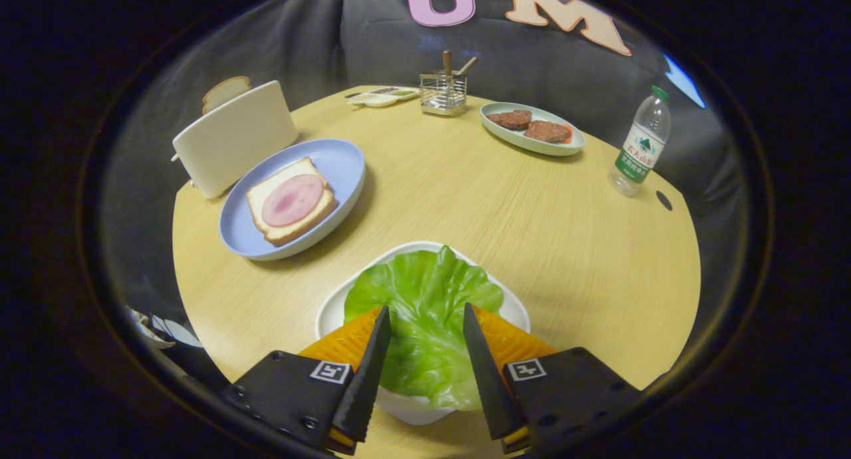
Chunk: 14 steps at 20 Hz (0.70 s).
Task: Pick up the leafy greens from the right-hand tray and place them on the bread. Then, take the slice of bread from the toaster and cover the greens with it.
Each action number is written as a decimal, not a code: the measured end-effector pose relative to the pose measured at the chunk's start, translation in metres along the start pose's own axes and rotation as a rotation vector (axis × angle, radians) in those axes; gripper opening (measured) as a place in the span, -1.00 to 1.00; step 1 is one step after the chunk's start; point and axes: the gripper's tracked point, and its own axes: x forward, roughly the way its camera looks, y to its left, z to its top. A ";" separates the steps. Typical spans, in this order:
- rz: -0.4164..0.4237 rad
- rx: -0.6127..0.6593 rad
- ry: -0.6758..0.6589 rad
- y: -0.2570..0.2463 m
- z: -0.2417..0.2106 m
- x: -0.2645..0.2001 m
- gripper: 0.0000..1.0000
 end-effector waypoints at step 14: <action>-0.091 -0.030 -0.018 -0.003 0.007 0.000 -0.83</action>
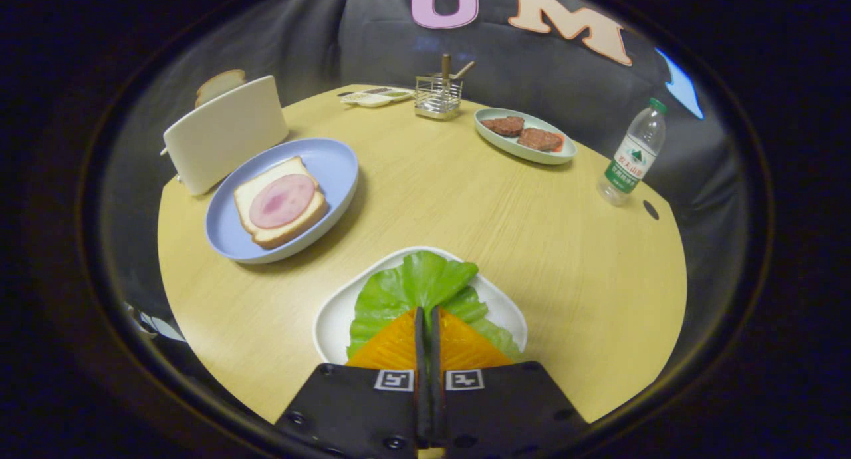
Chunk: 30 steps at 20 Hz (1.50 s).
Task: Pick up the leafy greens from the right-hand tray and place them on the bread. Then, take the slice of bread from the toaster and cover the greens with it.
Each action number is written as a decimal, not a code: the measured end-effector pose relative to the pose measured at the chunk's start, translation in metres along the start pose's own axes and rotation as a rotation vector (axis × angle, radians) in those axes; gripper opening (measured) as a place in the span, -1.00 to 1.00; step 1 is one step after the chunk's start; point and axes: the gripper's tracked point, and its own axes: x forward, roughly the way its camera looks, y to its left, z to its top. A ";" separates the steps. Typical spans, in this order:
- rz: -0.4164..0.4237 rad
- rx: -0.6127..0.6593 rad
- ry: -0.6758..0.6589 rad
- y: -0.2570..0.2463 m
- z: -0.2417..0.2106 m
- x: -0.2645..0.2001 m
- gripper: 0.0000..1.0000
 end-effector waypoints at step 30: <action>0.042 -0.053 -0.105 0.141 0.132 -0.042 -0.93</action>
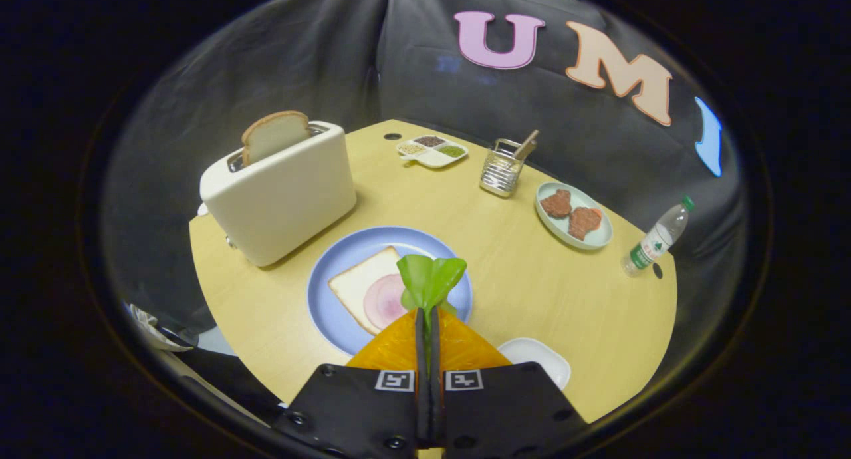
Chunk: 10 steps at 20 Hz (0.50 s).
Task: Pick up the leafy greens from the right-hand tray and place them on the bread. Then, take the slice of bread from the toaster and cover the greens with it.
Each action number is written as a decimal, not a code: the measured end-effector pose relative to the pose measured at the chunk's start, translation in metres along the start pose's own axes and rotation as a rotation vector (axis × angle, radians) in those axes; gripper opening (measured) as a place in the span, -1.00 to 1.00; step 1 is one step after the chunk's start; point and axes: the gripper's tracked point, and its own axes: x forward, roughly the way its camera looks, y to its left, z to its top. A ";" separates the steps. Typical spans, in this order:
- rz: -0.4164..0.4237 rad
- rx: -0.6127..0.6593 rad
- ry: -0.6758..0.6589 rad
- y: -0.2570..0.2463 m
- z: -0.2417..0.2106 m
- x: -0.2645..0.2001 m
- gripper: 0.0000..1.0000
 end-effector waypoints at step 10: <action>0.071 -0.028 -0.005 0.056 0.029 0.035 -0.93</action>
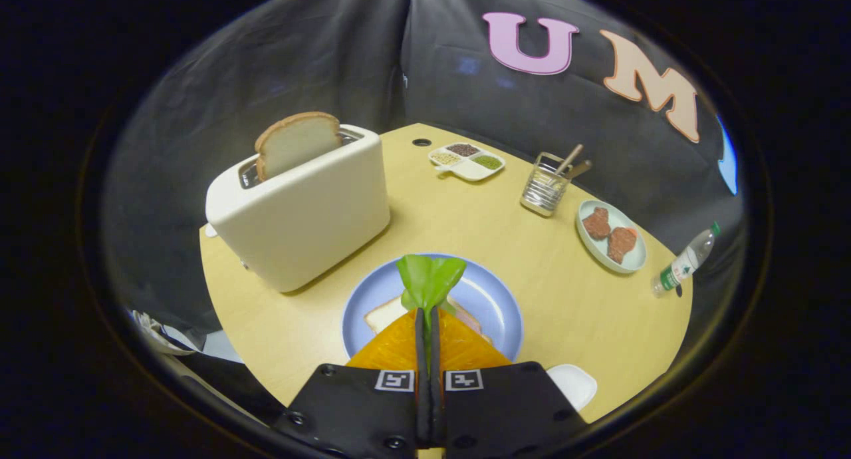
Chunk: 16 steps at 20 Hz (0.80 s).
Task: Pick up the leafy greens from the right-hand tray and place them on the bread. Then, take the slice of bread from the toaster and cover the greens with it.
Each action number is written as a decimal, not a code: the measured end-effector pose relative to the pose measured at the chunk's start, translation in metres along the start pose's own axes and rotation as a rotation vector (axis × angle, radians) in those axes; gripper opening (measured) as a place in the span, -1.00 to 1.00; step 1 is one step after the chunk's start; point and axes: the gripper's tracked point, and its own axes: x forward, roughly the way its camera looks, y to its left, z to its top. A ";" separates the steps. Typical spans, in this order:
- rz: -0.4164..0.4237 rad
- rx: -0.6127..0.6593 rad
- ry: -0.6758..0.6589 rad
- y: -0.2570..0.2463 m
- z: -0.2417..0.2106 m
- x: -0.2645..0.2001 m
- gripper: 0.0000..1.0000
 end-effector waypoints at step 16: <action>-0.023 -0.025 0.047 0.004 -0.010 0.037 -0.23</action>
